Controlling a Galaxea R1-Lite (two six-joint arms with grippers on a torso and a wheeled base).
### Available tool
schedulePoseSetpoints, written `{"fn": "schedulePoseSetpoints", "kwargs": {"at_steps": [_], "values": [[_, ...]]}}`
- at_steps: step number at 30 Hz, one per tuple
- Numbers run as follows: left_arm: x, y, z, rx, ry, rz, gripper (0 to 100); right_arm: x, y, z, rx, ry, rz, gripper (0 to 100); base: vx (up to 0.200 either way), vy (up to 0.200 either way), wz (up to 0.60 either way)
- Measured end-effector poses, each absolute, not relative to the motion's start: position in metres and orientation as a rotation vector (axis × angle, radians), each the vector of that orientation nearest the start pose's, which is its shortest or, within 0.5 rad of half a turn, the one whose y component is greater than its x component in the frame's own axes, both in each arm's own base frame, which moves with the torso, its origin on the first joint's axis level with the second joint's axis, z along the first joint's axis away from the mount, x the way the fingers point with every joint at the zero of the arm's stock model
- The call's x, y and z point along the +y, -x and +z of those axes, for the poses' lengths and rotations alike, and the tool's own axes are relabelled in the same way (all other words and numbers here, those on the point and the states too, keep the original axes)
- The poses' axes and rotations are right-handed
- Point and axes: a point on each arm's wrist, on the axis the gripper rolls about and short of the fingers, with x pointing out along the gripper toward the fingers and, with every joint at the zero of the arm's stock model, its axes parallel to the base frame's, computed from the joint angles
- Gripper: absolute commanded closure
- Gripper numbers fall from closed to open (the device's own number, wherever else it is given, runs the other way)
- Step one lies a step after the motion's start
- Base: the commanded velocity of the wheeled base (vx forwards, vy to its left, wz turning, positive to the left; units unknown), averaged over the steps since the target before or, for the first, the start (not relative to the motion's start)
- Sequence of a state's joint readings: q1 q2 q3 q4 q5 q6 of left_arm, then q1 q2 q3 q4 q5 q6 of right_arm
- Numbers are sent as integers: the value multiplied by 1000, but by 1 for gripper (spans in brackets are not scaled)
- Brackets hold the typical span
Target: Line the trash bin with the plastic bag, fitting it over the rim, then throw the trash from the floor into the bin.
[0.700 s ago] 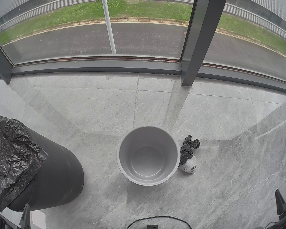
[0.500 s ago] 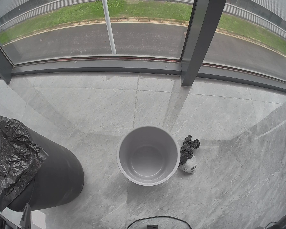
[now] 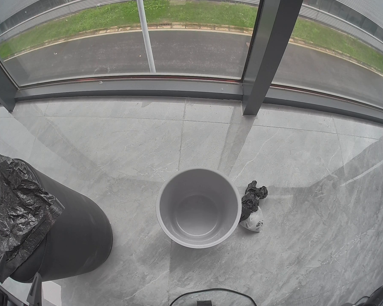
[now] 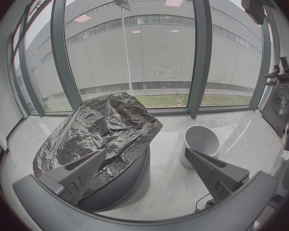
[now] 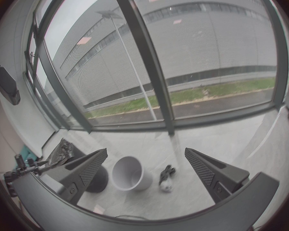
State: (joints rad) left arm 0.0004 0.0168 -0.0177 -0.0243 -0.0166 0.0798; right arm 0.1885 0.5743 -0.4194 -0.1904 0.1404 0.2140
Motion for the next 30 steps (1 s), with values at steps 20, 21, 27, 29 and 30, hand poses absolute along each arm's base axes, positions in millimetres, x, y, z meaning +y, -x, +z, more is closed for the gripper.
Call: {"fn": "schedulePoseSetpoints", "kwargs": {"at_steps": [20,21,27,29,30], "values": [[2,40,187,-143,-232,-63,0,38,-74,187,255,-267,553,0,0,0,0],[2,38,188,-130,-289,-62,0,39,-74,186,257,-267,555,0,0,0,0],[1,15,177,13,-665,-93,0,41,-76,179,287,-271,564,0,0,0,0],[1,10,174,49,-743,-99,0,41,-76,177,293,-271,565,0,0,0,0],[1,8,172,65,-783,-102,0,41,-76,176,298,-271,565,0,0,0,0]]}}
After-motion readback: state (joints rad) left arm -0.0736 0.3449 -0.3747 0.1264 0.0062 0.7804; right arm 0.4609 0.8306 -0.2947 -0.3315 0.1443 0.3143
